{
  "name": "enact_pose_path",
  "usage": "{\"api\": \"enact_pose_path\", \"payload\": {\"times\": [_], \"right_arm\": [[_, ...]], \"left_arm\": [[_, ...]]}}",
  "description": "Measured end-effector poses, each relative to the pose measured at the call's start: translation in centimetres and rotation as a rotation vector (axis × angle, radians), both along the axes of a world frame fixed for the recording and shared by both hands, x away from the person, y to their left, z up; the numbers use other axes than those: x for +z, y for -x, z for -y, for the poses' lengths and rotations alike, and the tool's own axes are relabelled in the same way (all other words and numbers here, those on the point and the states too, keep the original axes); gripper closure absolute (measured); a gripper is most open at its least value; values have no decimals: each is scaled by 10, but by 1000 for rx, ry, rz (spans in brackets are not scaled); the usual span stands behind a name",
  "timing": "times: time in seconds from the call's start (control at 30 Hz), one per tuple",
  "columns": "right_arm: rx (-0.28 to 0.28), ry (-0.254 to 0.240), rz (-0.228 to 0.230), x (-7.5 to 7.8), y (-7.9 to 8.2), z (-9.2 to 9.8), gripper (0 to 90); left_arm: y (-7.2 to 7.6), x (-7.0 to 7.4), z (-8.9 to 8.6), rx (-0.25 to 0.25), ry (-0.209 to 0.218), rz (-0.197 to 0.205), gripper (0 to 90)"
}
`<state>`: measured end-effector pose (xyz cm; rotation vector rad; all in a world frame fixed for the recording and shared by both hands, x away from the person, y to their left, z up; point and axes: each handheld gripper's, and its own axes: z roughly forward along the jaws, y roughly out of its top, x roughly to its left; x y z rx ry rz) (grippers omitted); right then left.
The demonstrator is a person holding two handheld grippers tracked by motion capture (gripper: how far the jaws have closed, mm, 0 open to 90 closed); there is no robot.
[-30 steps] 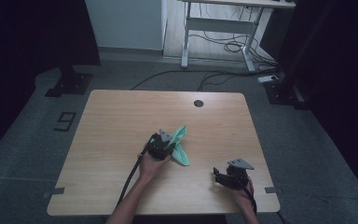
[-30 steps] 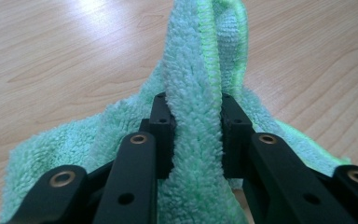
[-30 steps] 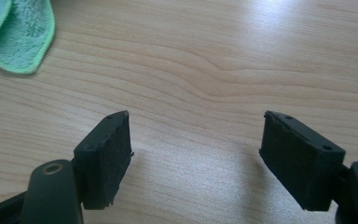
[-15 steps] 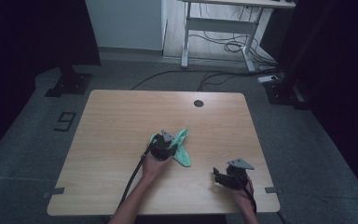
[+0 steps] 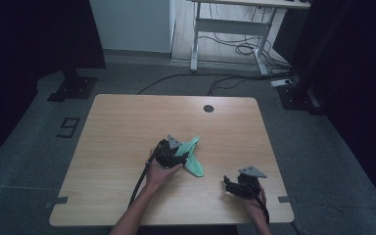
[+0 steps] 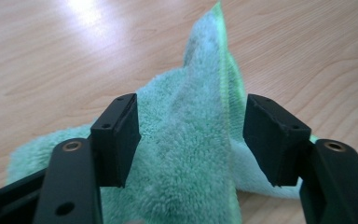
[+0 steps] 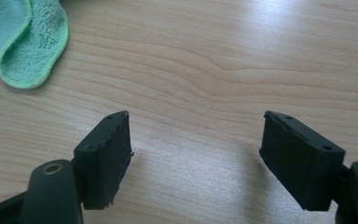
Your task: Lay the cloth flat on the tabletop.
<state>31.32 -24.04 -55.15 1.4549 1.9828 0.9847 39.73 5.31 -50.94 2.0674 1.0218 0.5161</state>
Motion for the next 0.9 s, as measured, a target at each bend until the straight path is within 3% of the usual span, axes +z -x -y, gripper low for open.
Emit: {"api": "enact_pose_path", "payload": {"times": [0.23, 0.47, 0.73, 0.9], "right_arm": [[4, 0, 2, 1, 0, -2, 245], [25, 2, 6, 1, 0, -5, 244], [47, 2, 15, 1, 1, -10, 249], [90, -8, 26, 3, 0, -18, 261]], "left_arm": [[11, 12, -17, -7, 16, 22, 367], [21, 19, -27, -7, 6, 54, 377], [24, 22, -36, 1, 22, 48, 377], [24, 22, -35, -5, 55, 40, 383]]}}
